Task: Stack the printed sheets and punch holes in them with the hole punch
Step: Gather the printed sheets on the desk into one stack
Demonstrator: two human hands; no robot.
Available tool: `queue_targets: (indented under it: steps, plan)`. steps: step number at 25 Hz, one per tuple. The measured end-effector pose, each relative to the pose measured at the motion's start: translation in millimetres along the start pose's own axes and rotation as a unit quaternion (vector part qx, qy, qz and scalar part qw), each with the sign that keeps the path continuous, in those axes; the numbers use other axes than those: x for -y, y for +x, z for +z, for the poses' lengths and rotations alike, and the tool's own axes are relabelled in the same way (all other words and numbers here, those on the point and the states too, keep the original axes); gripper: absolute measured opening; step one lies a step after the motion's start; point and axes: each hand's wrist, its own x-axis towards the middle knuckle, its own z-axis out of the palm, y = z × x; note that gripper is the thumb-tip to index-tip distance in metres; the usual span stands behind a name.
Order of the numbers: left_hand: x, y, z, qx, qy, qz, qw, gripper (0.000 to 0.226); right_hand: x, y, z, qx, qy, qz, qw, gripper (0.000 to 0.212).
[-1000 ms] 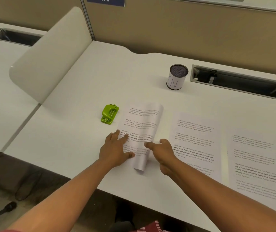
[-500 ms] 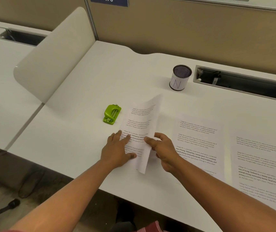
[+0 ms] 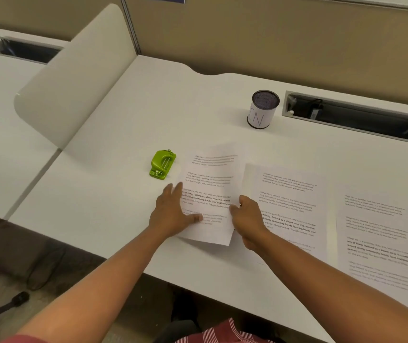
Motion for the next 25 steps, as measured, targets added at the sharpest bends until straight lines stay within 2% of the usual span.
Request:
queue_targets:
  steps: [2, 5, 8, 10, 12, 15, 18, 20, 23, 25]
  plan:
    - [-8, 5, -8, -0.049, -0.132, -0.004, 0.99, 0.12, 3, -4, -11, 0.006, 0.021, -0.023, 0.999, 0.026]
    - [-17, 11, -20, -0.062, -0.335, -0.01, 0.94, 0.101, 7, -11, -38, 0.037, 0.05, -0.048, 0.997, 0.027]
    - [-27, 18, -24, 0.044, -0.504, -0.016, 0.862, 0.068, 9, -18, -67, 0.066, 0.081, -0.059, 0.993, 0.027]
    - [-34, 21, -19, 0.121, -0.535, -0.026, 0.836, 0.058, 5, -21, -83, 0.071, 0.091, -0.057, 0.992, 0.026]
    - [-43, 22, -8, 0.141, -0.518, -0.021, 0.844, 0.048, -3, -24, -99, 0.059, 0.09, -0.047, 0.993, 0.025]
    - [-60, 19, 14, 0.109, -0.433, -0.007, 0.895, 0.027, -20, -27, -117, -0.024, 0.038, -0.03, 0.999, 0.026]
    - [-77, 14, 36, 0.071, -0.365, -0.001, 0.928, 0.016, -38, -29, -133, -0.142, -0.061, 0.012, 0.988, 0.058]
    - [-84, 11, 46, 0.054, -0.328, 0.004, 0.943, 0.014, -43, -29, -141, -0.2, -0.114, 0.046, 0.972, 0.065]
    - [-88, 9, 54, 0.027, -0.268, 0.004, 0.963, 0.011, -43, -27, -150, -0.221, -0.127, 0.104, 0.961, 0.057]
    - [-89, 9, 57, 0.018, -0.25, 0.001, 0.968, 0.01, -44, -25, -153, -0.212, -0.109, 0.122, 0.963, 0.061]
